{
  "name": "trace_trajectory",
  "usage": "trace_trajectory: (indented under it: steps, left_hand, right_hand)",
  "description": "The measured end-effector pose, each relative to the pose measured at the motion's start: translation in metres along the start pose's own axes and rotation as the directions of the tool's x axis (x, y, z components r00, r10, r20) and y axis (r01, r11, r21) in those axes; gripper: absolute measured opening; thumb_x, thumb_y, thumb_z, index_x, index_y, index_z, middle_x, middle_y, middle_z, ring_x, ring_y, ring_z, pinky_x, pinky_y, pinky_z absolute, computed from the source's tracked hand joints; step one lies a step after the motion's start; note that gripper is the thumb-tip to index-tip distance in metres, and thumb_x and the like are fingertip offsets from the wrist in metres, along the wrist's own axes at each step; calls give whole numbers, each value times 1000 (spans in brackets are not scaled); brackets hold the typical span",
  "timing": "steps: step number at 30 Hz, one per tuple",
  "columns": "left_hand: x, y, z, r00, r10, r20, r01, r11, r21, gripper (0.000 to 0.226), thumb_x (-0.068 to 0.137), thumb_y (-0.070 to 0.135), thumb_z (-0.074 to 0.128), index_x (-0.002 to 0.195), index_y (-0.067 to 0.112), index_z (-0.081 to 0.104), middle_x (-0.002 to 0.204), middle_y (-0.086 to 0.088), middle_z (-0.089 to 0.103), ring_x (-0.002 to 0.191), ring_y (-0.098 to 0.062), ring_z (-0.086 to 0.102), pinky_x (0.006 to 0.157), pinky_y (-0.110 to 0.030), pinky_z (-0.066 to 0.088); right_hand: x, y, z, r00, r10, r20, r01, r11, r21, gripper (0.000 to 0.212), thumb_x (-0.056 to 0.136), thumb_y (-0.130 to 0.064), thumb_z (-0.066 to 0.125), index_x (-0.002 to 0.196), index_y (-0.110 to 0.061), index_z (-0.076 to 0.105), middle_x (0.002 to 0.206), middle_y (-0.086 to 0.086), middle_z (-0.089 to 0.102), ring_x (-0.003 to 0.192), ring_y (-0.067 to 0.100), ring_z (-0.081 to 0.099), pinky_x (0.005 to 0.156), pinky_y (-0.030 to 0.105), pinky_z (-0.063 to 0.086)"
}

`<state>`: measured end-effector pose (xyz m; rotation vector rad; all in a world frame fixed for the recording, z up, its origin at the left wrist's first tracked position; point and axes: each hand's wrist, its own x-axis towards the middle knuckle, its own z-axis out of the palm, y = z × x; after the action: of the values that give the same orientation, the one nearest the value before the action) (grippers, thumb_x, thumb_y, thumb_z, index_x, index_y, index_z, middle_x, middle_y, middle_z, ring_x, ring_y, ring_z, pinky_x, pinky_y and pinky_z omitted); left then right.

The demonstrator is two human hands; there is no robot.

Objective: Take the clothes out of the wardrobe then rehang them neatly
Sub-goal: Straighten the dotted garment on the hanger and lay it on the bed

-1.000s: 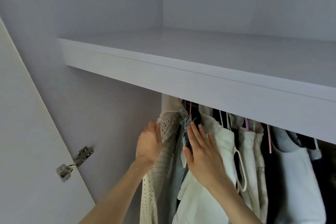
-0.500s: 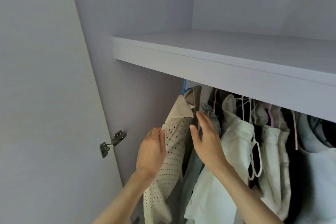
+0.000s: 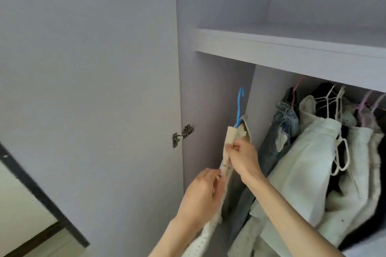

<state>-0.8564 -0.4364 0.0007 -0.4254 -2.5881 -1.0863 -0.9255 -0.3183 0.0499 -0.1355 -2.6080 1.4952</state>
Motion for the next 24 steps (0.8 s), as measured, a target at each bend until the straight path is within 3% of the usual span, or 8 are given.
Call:
trace_trajectory:
  steps: [2, 5, 9, 13, 17, 19, 21, 24]
  left_hand:
    - [-18, -4, -15, 996, 43, 81, -42, 999, -25, 33, 97, 40, 37, 115, 23, 59, 93, 11, 52, 78, -4, 52, 70, -13, 41]
    - [-36, -24, -35, 994, -18, 108, 18, 1000, 0, 33, 97, 34, 40, 120, 20, 58, 99, 11, 49, 79, -3, 53, 72, -9, 39]
    - [-54, -53, -46, 991, -71, 117, 55, 990, 131, 30, 98, 18, 41, 124, 15, 56, 118, 2, 53, 105, -14, 53, 82, -13, 34]
    - [-71, -71, -56, 1000, -10, 8, 8, 973, 230, 40, 92, 6, 50, 132, 11, 48, 132, -7, 49, 123, -25, 43, 96, -36, 40]
    - [-96, -90, -80, 992, -58, -110, 86, 957, 278, 46, 91, 5, 53, 135, 12, 43, 139, -13, 45, 132, -33, 35, 101, -48, 37]
    - [-113, -97, -98, 986, -99, -132, 135, 945, 299, 37, 95, 13, 47, 132, 10, 49, 132, -12, 52, 126, -35, 43, 101, -46, 37]
    - [-135, -101, -121, 981, -109, -163, 159, 930, 330, 36, 96, 29, 38, 119, 12, 59, 108, -5, 62, 101, -30, 57, 86, -38, 43]
    - [-177, -107, -156, 946, -114, -302, 232, 891, 390, 36, 93, 42, 32, 92, 19, 60, 80, 11, 51, 75, -19, 52, 67, -35, 41]
  right_hand:
    - [-14, 13, -3, 1000, 25, 13, -24, 995, -96, 21, 91, -13, 49, 71, -8, 54, 68, 0, 54, 66, 18, 52, 50, 20, 36]
    - [-40, 34, -14, 996, 70, 58, -54, 968, -246, 15, 94, -12, 43, 85, -7, 54, 72, 0, 52, 62, 13, 45, 51, 25, 32]
    - [-78, 55, -28, 995, 80, 57, -54, 931, -361, 19, 98, -11, 35, 98, -7, 54, 91, 6, 53, 71, 16, 46, 55, 25, 34]
    - [-113, 56, -35, 982, -170, 79, 187, 872, -453, 16, 97, -16, 41, 100, -14, 56, 92, -8, 53, 78, 13, 51, 59, 20, 35]
    - [-132, 43, -34, 915, -384, 121, 401, 842, -360, 8, 92, -22, 54, 88, -20, 61, 77, -20, 52, 71, 5, 53, 60, 20, 38]
    - [-139, 30, -24, 894, -438, 99, 448, 855, -261, 12, 90, -27, 58, 79, -22, 61, 71, -22, 56, 70, 0, 56, 59, 15, 39]
    - [-144, 19, -5, 885, -456, 100, 466, 869, -167, 15, 87, -34, 57, 77, -24, 62, 68, -22, 58, 73, -4, 56, 58, 13, 38]
    - [-150, 3, 32, 866, -477, 152, 490, 869, -65, 19, 86, -37, 58, 79, -21, 65, 70, -19, 61, 75, 0, 56, 61, 19, 40]
